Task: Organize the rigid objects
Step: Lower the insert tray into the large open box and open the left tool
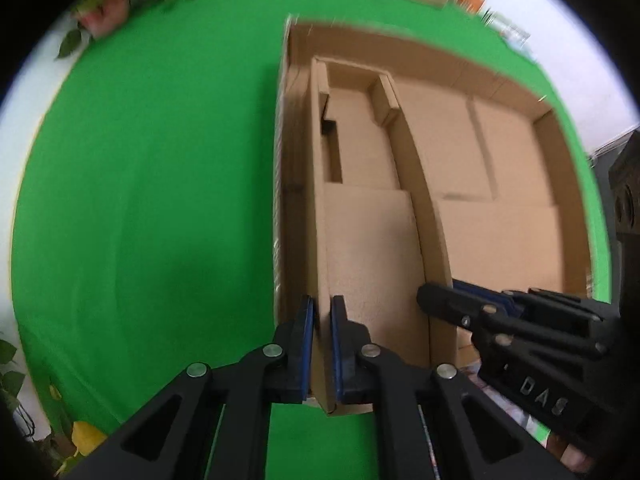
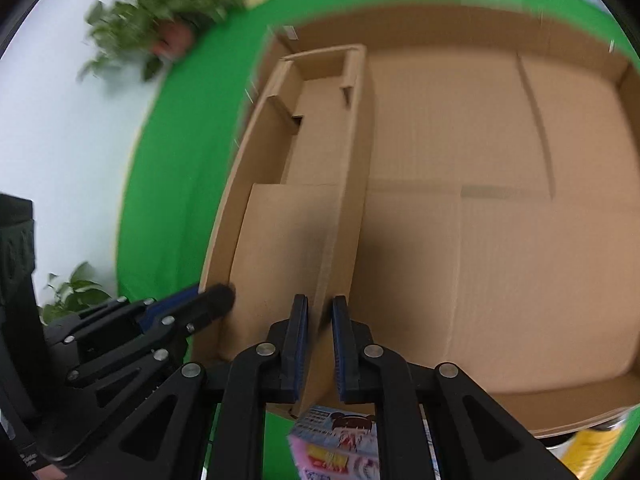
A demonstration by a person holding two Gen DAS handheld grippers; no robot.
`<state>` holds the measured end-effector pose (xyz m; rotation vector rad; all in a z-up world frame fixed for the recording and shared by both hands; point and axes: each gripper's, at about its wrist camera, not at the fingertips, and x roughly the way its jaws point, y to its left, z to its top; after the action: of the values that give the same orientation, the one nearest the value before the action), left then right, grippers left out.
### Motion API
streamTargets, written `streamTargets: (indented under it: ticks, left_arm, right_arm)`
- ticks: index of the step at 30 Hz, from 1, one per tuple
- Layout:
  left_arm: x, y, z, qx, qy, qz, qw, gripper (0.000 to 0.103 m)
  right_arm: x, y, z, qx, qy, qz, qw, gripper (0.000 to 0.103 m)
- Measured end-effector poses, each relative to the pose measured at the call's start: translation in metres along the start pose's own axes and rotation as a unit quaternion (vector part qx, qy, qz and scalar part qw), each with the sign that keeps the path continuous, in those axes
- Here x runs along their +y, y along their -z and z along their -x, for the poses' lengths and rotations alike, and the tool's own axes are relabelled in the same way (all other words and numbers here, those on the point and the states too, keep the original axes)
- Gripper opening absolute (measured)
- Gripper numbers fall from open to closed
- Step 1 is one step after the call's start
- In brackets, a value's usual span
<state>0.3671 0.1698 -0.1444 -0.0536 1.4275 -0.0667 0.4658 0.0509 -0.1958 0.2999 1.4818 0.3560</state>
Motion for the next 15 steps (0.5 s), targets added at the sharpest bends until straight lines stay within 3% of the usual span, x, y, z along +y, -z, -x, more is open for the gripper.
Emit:
streamTargets:
  ticks: [10, 15]
  left_arm:
    - [0.006, 0.042, -0.011, 0.017, -0.025, 0.009, 0.9995, 0.007]
    - [0.012, 0.059, 0.004, -0.009, -0.019, 0.026, 0.9994, 0.008]
  right_arm:
    - [-0.005, 0.019, -0.037, 0.033, -0.006, 0.007, 0.999, 0.009]
    - [0.004, 0.018, -0.048, 0.049, -0.012, 0.016, 0.999, 0.014]
